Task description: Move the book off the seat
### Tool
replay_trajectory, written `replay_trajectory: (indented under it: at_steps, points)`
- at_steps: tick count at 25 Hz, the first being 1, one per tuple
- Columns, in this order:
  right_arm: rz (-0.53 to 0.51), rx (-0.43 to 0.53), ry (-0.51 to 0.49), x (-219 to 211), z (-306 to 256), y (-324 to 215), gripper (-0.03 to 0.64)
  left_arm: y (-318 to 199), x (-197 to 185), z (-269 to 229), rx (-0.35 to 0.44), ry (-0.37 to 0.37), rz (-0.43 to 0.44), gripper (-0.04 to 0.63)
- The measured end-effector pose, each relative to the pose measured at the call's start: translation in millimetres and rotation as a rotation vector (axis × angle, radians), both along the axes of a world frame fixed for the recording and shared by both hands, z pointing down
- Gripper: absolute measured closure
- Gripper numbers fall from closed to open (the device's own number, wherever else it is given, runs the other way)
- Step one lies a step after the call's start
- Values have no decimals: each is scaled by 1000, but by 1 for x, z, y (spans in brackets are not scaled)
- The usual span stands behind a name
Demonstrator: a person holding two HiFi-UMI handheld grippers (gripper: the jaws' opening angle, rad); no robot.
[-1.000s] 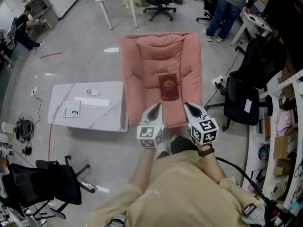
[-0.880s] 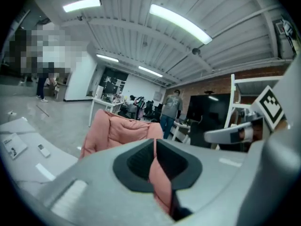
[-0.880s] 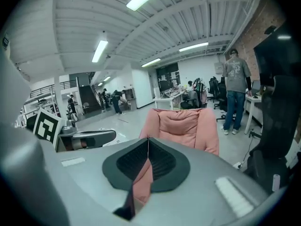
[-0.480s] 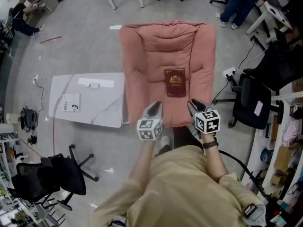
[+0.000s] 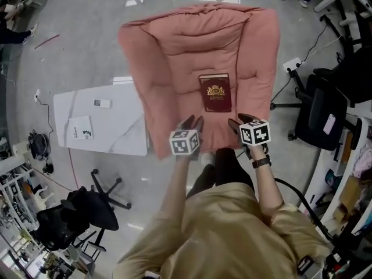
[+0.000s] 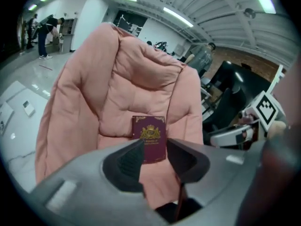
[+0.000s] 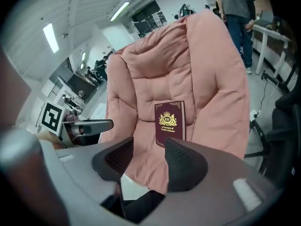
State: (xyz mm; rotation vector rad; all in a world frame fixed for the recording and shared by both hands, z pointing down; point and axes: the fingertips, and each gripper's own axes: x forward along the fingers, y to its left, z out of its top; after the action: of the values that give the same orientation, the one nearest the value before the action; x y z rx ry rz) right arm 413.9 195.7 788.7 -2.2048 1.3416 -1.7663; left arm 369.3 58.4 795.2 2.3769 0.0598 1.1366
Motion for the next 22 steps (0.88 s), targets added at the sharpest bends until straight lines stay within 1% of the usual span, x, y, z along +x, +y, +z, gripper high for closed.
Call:
replay_trajectory:
  at_steps: [3, 6, 8, 12, 16, 19, 22]
  points:
    - [-4, -15, -41, 22, 42, -13, 396, -9, 28, 48, -25, -52, -5, 444]
    - [-21, -53, -51, 27, 81, -20, 366, -7, 37, 91, -85, -108, 9, 356]
    - [-10, -71, -55, 33, 104, -26, 357, -9, 42, 117, -123, -132, 16, 333]
    - [5, -116, -31, 53, 148, -37, 324, -17, 69, 159, -144, -116, 37, 304]
    - [-5, -157, 6, 66, 182, -44, 324, -21, 90, 195, -157, -111, 45, 304]
    - [-13, -200, 40, 73, 200, -41, 324, -21, 100, 215, -189, -110, 32, 305]
    - [0, -236, 57, 77, 216, -39, 330, -21, 106, 227, -223, -83, 33, 314]
